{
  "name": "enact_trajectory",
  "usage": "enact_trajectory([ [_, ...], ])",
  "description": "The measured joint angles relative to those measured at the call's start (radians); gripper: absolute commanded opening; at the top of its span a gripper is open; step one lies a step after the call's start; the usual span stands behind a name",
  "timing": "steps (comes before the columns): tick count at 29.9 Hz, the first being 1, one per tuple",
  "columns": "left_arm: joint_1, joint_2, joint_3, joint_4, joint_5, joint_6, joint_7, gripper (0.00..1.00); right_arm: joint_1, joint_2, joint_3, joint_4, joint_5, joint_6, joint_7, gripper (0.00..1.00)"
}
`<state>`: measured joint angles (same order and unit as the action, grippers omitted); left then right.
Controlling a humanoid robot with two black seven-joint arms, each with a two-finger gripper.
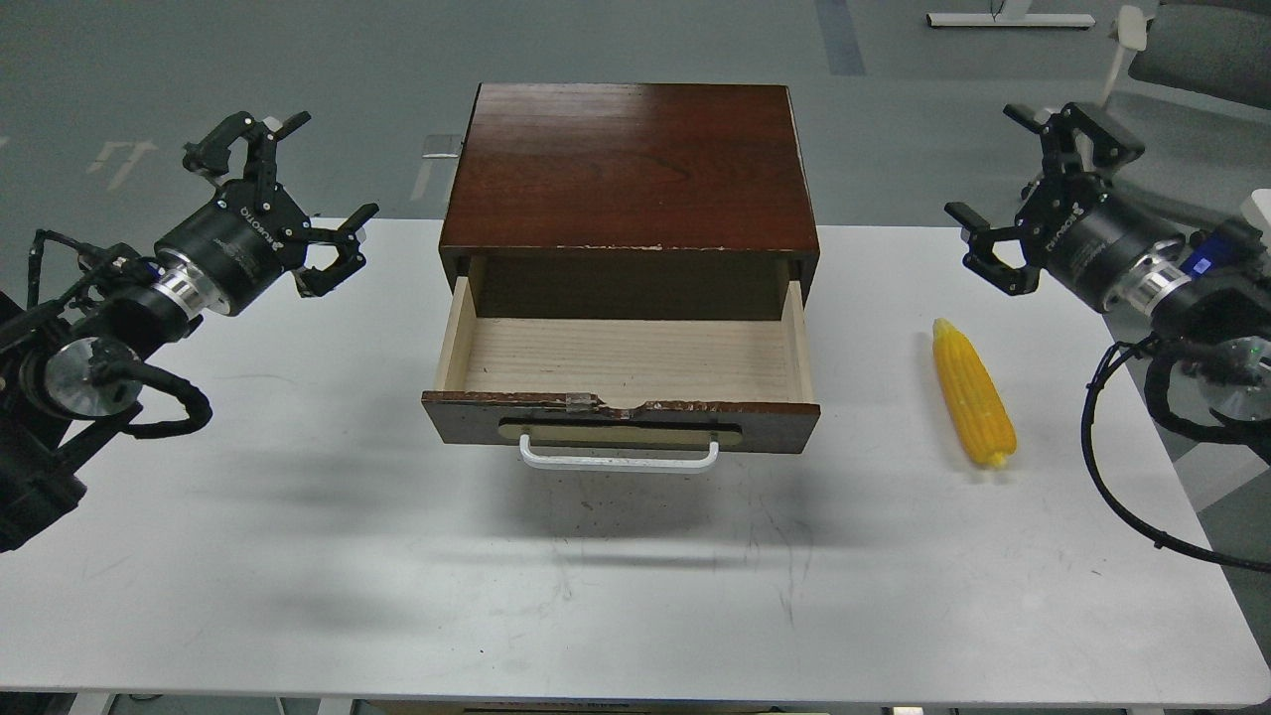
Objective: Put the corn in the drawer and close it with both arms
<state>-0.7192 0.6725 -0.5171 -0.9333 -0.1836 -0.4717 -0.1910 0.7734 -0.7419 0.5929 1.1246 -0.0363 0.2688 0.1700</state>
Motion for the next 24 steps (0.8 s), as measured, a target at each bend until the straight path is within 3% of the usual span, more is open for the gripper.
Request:
enact_trajectory([
  [24, -0.001, 0.005, -0.001, -0.001, 0.009, 0.014, 0.005, 1.00, 0.006, -0.029, -0.025, -0.010, 0.007, 0.001, 0.008, 1.00],
])
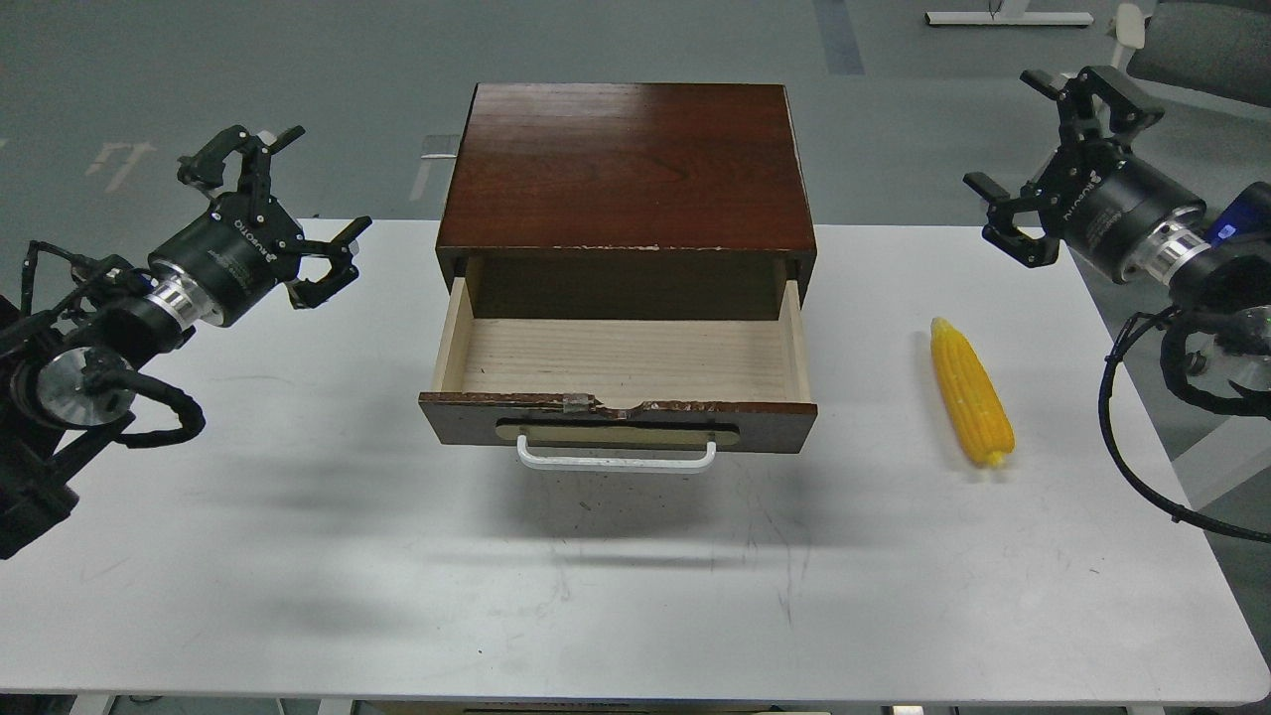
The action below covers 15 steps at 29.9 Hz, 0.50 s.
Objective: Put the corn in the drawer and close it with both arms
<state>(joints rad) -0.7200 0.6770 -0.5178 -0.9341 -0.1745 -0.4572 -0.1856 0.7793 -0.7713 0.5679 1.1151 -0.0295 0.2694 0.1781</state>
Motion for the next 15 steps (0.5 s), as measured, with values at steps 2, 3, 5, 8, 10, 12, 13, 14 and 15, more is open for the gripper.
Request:
enact_trajectory([
  [2, -0.008, -0.012, 0.002, 0.001, 0.001, 0.008, 0.003, 1.00, -0.006, -0.004, 0.001, 0.001, 0.000, 0.000, 0.001, 1.00],
  [3, -0.011, -0.021, 0.003, 0.001, 0.001, 0.011, 0.005, 1.00, -0.008, -0.006, 0.002, 0.002, 0.000, 0.001, 0.001, 1.00],
  [5, -0.014, -0.031, 0.004, 0.001, 0.001, 0.014, 0.006, 1.00, -0.009, -0.009, 0.005, 0.001, 0.000, 0.001, 0.002, 1.00],
  [8, -0.016, -0.032, 0.005, 0.001, 0.001, 0.014, 0.006, 1.00, -0.010, -0.012, 0.007, -0.001, 0.001, 0.001, 0.003, 1.00],
  [10, -0.016, -0.032, 0.005, 0.002, 0.001, 0.014, 0.006, 1.00, -0.017, -0.018, 0.008, -0.001, 0.002, 0.001, 0.003, 1.00],
  [12, -0.018, -0.032, 0.005, 0.002, 0.001, 0.015, 0.006, 1.00, -0.025, -0.019, 0.008, -0.001, 0.002, 0.001, 0.003, 1.00],
  [13, -0.019, -0.032, 0.005, 0.002, 0.001, 0.017, 0.006, 1.00, -0.027, -0.020, 0.009, 0.000, 0.002, 0.000, 0.003, 1.00],
  [14, -0.020, -0.032, 0.005, 0.002, 0.001, 0.018, 0.006, 1.00, -0.028, -0.020, 0.009, 0.000, 0.002, 0.000, 0.003, 1.00],
  [15, -0.021, -0.032, 0.005, 0.002, 0.001, 0.020, 0.006, 1.00, -0.029, -0.020, 0.012, 0.000, 0.002, -0.001, 0.003, 1.00],
])
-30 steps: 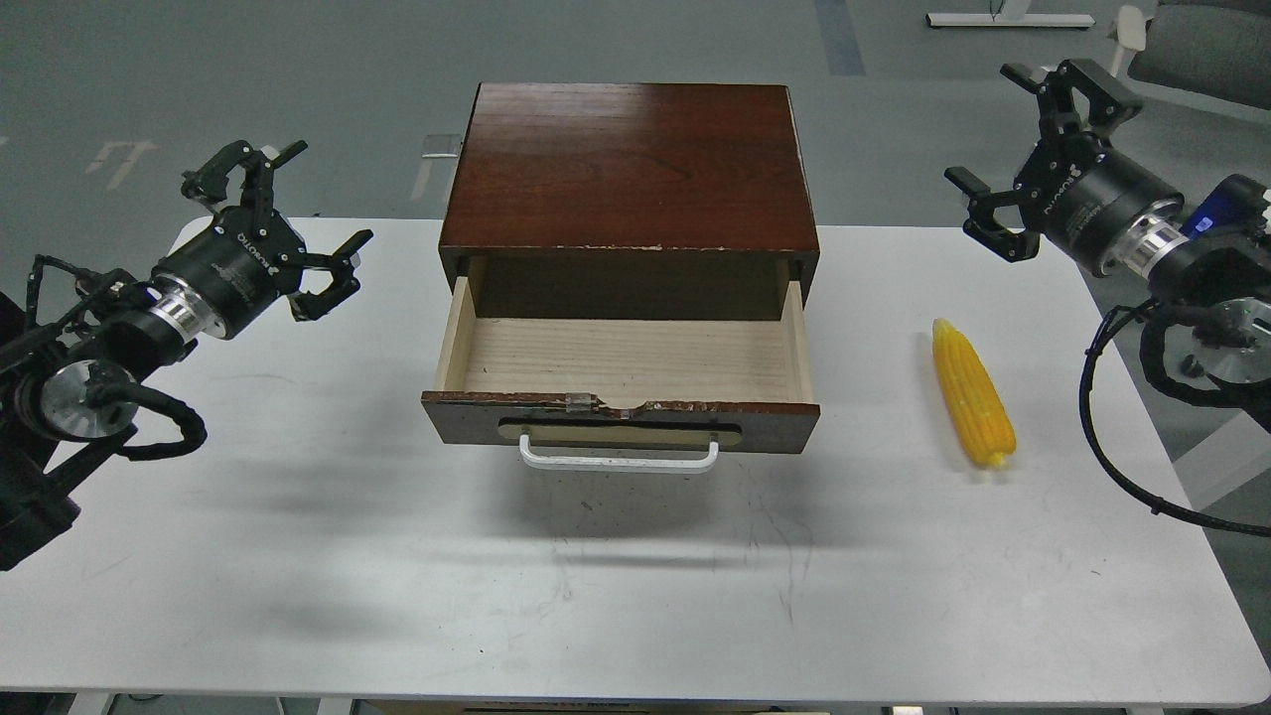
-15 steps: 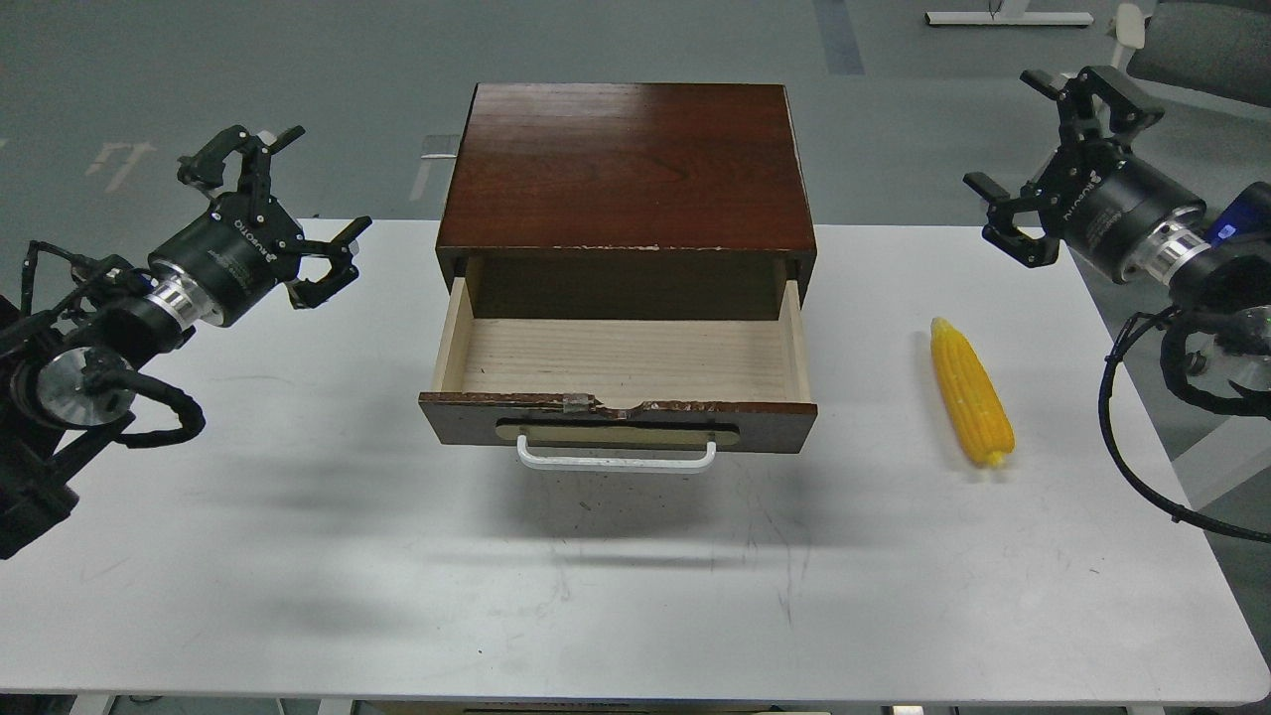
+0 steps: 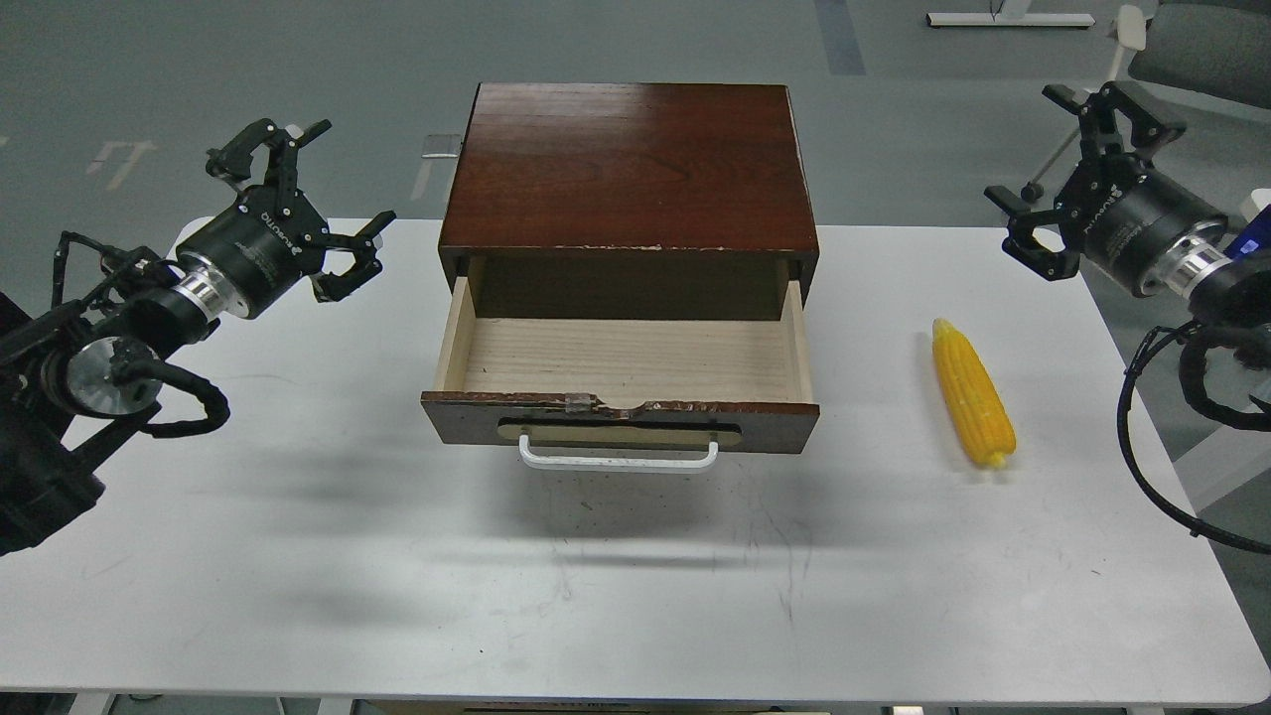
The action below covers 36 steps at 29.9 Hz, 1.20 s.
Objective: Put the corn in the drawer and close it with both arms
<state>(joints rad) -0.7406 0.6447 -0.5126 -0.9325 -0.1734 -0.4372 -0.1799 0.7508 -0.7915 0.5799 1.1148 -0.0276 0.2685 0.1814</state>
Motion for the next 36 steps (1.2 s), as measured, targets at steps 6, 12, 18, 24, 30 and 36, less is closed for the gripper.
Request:
enact_trajectory([
  [6, 0.000, 0.024, -0.001, 0.000, 0.000, -0.002, 0.000, 1.00, 0.000, -0.001, 0.016, -0.001, 0.001, 0.000, 0.000, 1.00],
  [12, 0.000, 0.041, -0.001, 0.000, -0.001, -0.008, -0.001, 1.00, -0.001, -0.003, 0.026, 0.000, 0.002, 0.000, 0.000, 1.00],
  [18, 0.000, 0.066, -0.001, 0.000, 0.000, -0.013, -0.001, 1.00, 0.000, -0.005, 0.040, 0.002, 0.002, -0.002, 0.000, 1.00],
  [24, -0.001, 0.057, -0.001, 0.000, 0.001, -0.009, 0.000, 1.00, 0.000, -0.009, 0.042, -0.001, 0.001, -0.005, 0.000, 1.00],
  [30, -0.003, 0.042, -0.003, 0.000, 0.000, -0.005, -0.002, 1.00, 0.002, -0.017, 0.039, -0.001, -0.003, -0.007, 0.000, 1.00],
  [36, -0.003, 0.033, -0.002, 0.000, 0.000, -0.002, -0.004, 1.00, 0.003, -0.083, 0.019, 0.047, -0.147, -0.095, 0.020, 0.96],
])
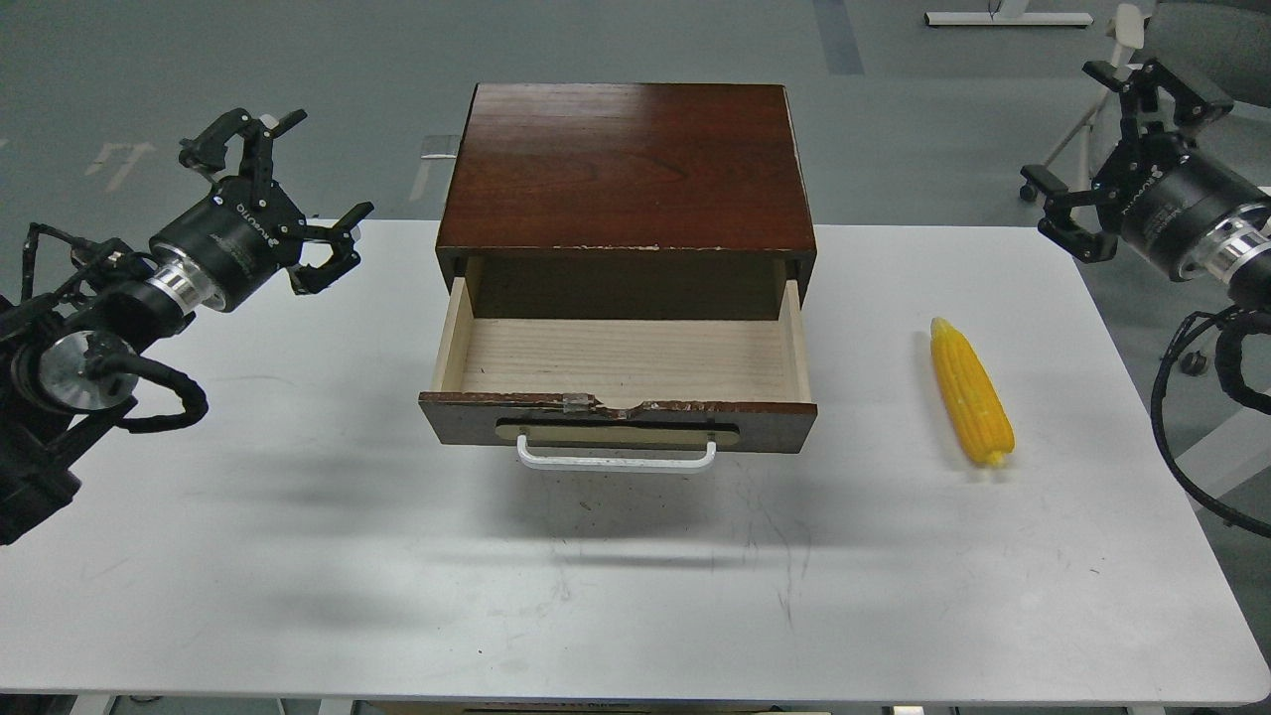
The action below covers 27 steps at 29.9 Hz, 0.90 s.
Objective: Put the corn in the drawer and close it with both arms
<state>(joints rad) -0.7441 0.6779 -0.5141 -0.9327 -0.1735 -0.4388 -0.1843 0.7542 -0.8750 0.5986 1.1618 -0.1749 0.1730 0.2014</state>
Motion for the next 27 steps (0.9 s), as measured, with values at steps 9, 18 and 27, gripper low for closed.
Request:
enact_trajectory([
  [9, 0.000, -0.006, 0.000, 0.000, 0.000, 0.002, -0.003, 1.00, 0.007, -0.047, -0.177, 0.063, -0.565, -0.368, 0.032, 1.00],
  [18, 0.000, -0.023, 0.000, 0.000, 0.000, 0.002, -0.014, 1.00, 0.004, -0.124, -0.152, 0.152, -0.499, -0.414, 0.014, 1.00],
  [27, -0.002, -0.017, -0.004, 0.000, 0.000, 0.002, -0.015, 1.00, -0.002, -0.178, -0.174, 0.212, -0.501, -0.410, 0.035, 1.00],
])
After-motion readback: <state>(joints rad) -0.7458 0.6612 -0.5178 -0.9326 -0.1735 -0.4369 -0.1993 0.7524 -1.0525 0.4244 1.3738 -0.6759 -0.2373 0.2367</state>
